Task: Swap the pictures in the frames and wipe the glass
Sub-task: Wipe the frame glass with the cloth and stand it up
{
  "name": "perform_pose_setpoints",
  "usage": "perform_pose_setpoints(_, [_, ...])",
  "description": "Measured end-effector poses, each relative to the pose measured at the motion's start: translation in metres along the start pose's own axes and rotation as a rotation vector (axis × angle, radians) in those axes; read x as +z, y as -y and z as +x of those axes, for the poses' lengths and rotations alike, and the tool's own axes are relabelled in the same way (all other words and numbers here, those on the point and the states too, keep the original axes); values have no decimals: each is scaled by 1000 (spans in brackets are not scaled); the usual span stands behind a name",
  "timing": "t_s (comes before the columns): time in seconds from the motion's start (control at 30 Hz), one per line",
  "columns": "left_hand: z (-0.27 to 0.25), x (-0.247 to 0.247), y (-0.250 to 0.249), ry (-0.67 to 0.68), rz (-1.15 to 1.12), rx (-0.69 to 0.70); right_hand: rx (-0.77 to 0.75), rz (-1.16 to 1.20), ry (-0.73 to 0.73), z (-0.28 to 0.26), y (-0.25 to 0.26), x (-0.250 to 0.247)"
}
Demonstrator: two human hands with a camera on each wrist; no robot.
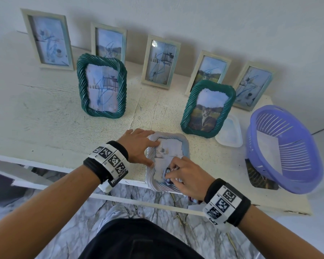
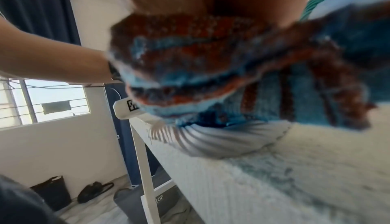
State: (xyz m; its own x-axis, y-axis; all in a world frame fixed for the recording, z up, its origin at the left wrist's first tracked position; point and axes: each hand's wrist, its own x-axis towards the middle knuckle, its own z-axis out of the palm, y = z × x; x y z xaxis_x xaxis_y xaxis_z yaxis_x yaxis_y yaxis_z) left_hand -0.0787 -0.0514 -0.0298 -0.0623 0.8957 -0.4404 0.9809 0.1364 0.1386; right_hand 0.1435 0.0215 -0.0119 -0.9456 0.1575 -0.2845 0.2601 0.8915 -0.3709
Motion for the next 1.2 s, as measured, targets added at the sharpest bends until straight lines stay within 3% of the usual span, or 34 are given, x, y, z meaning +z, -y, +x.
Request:
perform_pose_setpoints(0.07, [0,0,0,3,-2,1,16,-46,20,5,-10,-8])
perform_pose_setpoints(0.2, [0,1,1,0,-4,0,11,-171,-76,13,-13,-15])
perform_pose_setpoints(0.4, [0,2,3,1,-13,4,-10,26,-13,-3,-11,3])
perform_pose_setpoints(0.5, [0,1,2,8,-12,2,2,-113,5,3,-27,-11])
perform_pose_setpoints(0.6, [0,2,1,-9,-20,3,22,-224,-86,3,-30,-13])
perform_pose_setpoints(0.67, [0,2,2,-10,-25,1,6,-166,-163,0,-24,-2])
perform_pose_setpoints(0.83, [0,1,0,-3,-20,6,-39,34,-113,-8,-16,15])
perform_pose_setpoints(0.97, [2,0,1,-21,-4,20,-110,-161,-139,12,-14,1])
perform_pose_setpoints(1.07, [1,2,1,-41,-21,19,-24,-165,-70,29,-7,-7])
perform_pose_setpoints(1.2, [-1,7,0,-61,-67,21,83,-202,-95,57,-14,-8])
